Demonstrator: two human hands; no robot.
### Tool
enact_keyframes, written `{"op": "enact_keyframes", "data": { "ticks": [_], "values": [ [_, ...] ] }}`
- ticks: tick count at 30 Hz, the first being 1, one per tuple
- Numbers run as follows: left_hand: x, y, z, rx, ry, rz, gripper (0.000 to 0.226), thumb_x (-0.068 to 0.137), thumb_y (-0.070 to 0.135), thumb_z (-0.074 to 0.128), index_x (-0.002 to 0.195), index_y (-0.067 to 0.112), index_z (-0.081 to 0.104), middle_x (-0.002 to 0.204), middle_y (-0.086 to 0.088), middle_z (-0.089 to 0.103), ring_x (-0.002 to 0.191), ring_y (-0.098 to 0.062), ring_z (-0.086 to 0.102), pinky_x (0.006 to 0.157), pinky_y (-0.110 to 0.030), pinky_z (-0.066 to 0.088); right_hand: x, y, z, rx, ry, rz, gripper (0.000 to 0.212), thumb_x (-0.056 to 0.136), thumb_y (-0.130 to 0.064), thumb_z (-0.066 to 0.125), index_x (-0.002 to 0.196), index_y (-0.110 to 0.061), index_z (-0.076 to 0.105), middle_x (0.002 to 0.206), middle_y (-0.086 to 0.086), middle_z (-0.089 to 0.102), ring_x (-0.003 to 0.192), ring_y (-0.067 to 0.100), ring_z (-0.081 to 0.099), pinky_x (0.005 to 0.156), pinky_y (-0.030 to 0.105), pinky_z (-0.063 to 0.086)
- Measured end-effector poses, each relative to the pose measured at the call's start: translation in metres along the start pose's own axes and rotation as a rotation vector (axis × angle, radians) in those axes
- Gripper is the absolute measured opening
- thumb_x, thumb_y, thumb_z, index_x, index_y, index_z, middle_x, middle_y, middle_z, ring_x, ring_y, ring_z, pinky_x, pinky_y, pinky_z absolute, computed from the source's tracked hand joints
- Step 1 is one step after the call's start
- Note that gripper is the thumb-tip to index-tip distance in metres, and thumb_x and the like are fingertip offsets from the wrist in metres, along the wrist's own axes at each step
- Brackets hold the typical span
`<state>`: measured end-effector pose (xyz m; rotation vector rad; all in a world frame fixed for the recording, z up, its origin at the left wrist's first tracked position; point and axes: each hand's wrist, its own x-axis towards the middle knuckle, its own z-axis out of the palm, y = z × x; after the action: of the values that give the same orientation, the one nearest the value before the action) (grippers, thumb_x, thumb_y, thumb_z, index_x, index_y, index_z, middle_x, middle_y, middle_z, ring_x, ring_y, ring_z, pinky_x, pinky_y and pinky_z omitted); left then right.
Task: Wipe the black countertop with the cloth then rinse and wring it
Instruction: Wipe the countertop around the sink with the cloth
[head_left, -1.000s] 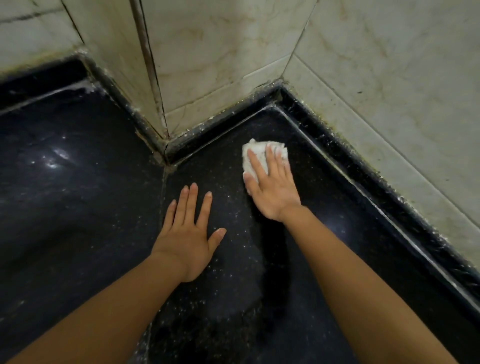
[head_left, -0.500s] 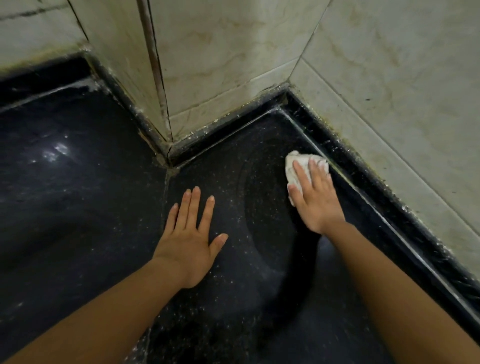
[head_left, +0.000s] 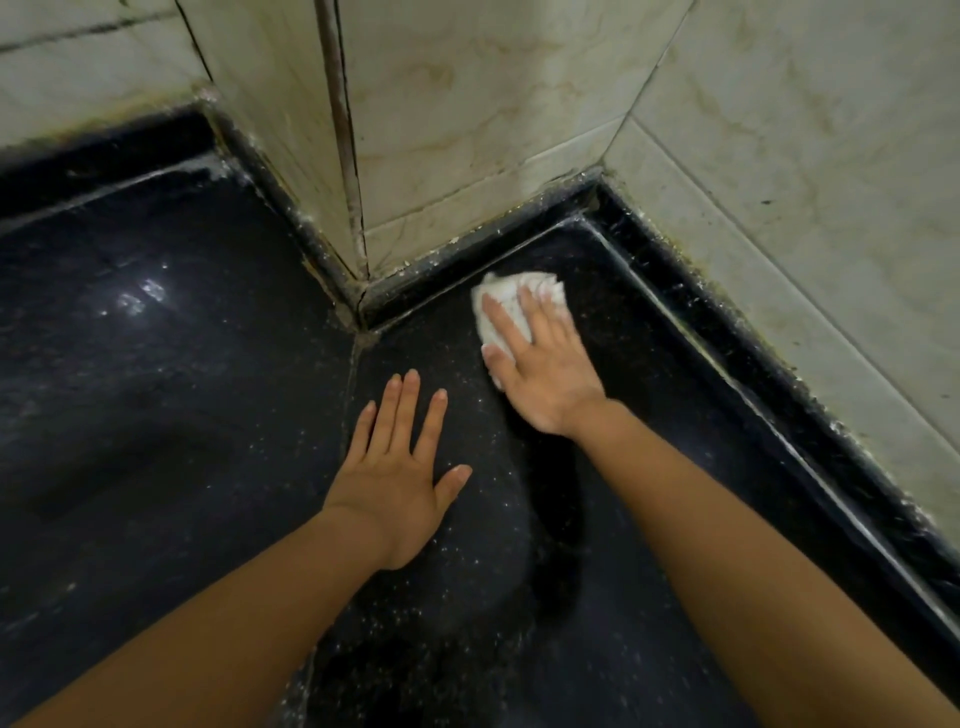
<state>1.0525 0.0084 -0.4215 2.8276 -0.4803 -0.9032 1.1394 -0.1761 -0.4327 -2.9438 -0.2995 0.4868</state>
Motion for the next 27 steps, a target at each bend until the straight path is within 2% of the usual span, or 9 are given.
{"op": "enact_keyframes", "data": {
  "ticks": [4,7,9,11,14,16,19,22,27],
  "values": [
    [0.0,0.0,-0.001,-0.015,-0.006,0.003,0.08,0.062,0.063,-0.028,0.126,0.02,-0.049,0.129,-0.007,-0.059,0.122,-0.02,-0.051,0.106,-0.037,-0.025,-0.052,0.007,0.013,-0.027,-0.013,-0.267,0.055,0.1,-0.049,0.021,0.15,-0.038,0.001,0.16,0.003,-0.012,0.145,0.018,-0.02,0.117,0.031,-0.016],
    [0.0,-0.002,0.0,-0.019,0.0,0.012,0.083,0.059,0.067,-0.032,0.126,0.021,-0.05,0.131,-0.008,-0.058,0.122,-0.021,-0.051,0.106,-0.037,-0.025,-0.068,0.042,0.014,-0.123,-0.047,-0.328,0.056,0.097,-0.057,0.013,0.149,-0.037,0.006,0.16,0.002,-0.002,0.147,0.018,-0.014,0.118,0.03,-0.011],
    [0.0,-0.003,0.001,-0.01,0.016,0.014,0.08,0.062,0.066,-0.034,0.125,0.02,-0.051,0.131,-0.009,-0.058,0.122,-0.021,-0.052,0.105,-0.037,-0.026,-0.06,0.064,0.007,-0.106,-0.012,-0.188,0.064,0.093,-0.064,0.002,0.149,-0.035,0.007,0.161,0.009,0.007,0.146,0.02,-0.01,0.116,0.025,-0.015],
    [-0.001,-0.003,0.002,-0.008,0.011,0.008,0.074,0.072,0.063,-0.024,0.124,0.019,-0.051,0.131,-0.01,-0.058,0.121,-0.022,-0.052,0.104,-0.037,-0.027,-0.042,0.076,0.001,-0.044,0.042,0.056,0.075,0.085,-0.069,-0.003,0.151,-0.033,0.006,0.161,0.011,0.002,0.147,0.021,-0.01,0.114,0.026,-0.017],
    [0.0,-0.002,0.002,-0.001,0.025,0.002,0.074,0.069,0.062,-0.026,0.125,0.019,-0.05,0.131,-0.009,-0.057,0.121,-0.022,-0.052,0.104,-0.037,-0.027,-0.006,0.067,-0.005,0.033,0.073,0.345,0.063,0.095,-0.058,0.009,0.153,-0.033,0.0,0.161,0.011,-0.011,0.147,0.025,-0.015,0.118,0.037,-0.013],
    [-0.001,-0.002,0.002,0.009,0.029,-0.006,0.073,0.079,0.064,-0.019,0.129,0.019,-0.047,0.134,-0.01,-0.055,0.124,-0.022,-0.05,0.107,-0.038,-0.025,0.014,0.045,-0.007,0.071,0.042,0.417,0.059,0.1,-0.051,0.014,0.152,-0.032,-0.005,0.159,0.012,-0.016,0.146,0.026,-0.019,0.116,0.039,-0.015],
    [-0.001,-0.001,0.001,0.025,0.024,-0.019,0.071,0.094,0.058,0.002,0.134,0.018,-0.041,0.137,-0.01,-0.052,0.129,-0.023,-0.045,0.111,-0.039,-0.022,0.024,0.005,-0.003,0.065,0.028,0.285,0.057,0.101,-0.05,0.013,0.151,-0.035,-0.01,0.159,0.011,-0.018,0.145,0.026,-0.021,0.114,0.038,-0.017],
    [-0.001,0.0,0.002,0.02,0.045,-0.025,0.072,0.095,0.057,0.005,0.135,0.018,-0.04,0.139,-0.009,-0.05,0.131,-0.022,-0.043,0.111,-0.038,-0.021,0.012,-0.022,0.004,0.042,0.005,0.092,0.055,0.101,-0.049,0.013,0.15,-0.037,-0.011,0.158,0.008,-0.022,0.144,0.022,-0.025,0.114,0.036,-0.018],
    [-0.004,0.003,0.007,0.023,0.111,-0.047,0.072,0.096,0.057,0.005,0.139,0.015,-0.034,0.146,-0.009,-0.042,0.136,-0.022,-0.037,0.114,-0.04,-0.019,-0.028,-0.029,0.011,0.021,-0.056,-0.053,0.053,0.102,-0.049,0.014,0.15,-0.042,-0.007,0.158,0.001,-0.023,0.142,0.015,-0.028,0.113,0.031,-0.021]
  ]
}}
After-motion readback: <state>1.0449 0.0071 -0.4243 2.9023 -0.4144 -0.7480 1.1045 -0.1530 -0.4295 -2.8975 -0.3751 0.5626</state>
